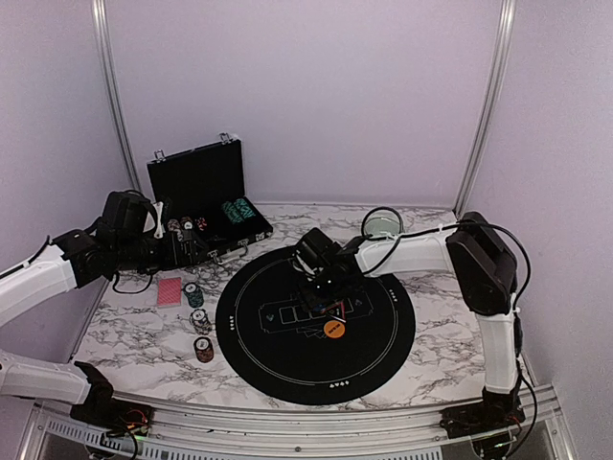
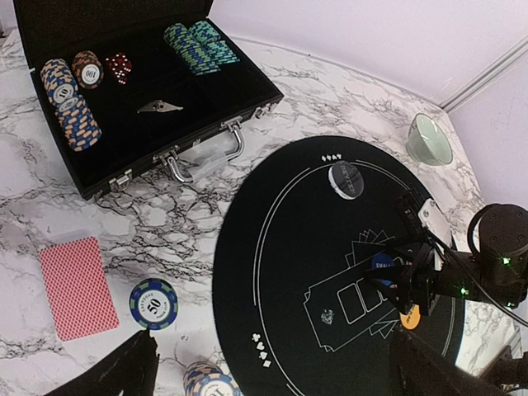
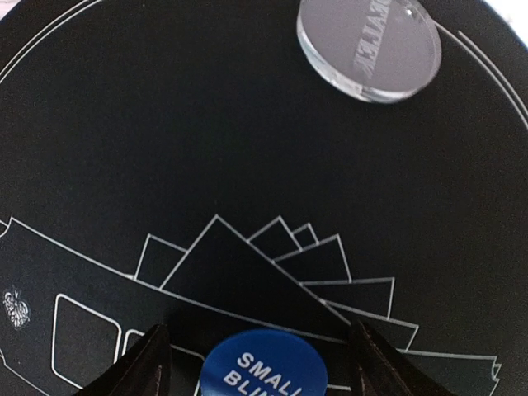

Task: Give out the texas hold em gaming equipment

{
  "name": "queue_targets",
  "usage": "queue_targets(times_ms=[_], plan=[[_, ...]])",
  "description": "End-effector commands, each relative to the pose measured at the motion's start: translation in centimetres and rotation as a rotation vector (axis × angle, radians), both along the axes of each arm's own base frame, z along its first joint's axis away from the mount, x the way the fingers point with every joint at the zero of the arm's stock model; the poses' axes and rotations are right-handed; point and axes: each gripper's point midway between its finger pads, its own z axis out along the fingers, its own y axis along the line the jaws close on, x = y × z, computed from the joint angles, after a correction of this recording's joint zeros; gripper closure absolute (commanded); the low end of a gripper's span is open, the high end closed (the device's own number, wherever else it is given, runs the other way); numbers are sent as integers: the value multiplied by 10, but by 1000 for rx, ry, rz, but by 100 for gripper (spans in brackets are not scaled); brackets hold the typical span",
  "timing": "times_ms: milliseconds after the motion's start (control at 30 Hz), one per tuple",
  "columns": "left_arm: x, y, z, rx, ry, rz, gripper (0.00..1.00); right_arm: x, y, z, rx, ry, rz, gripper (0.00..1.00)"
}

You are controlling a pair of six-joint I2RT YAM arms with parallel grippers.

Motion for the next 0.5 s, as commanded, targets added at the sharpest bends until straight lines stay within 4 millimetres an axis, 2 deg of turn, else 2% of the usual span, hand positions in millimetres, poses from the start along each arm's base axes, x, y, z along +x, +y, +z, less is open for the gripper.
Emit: queue_targets(times_ms=[0,167,467], plan=[[-5,4,-1,-2,4,3,1,-22,-6,-5,-27,41,-1,31],[-4,3,-1,-2,3,2,1,-27,-13,-7,-40,40,-7,32],[-2,2,-1,-3,7,5,1,-28,-21,-14,-67,34,-22,45]])
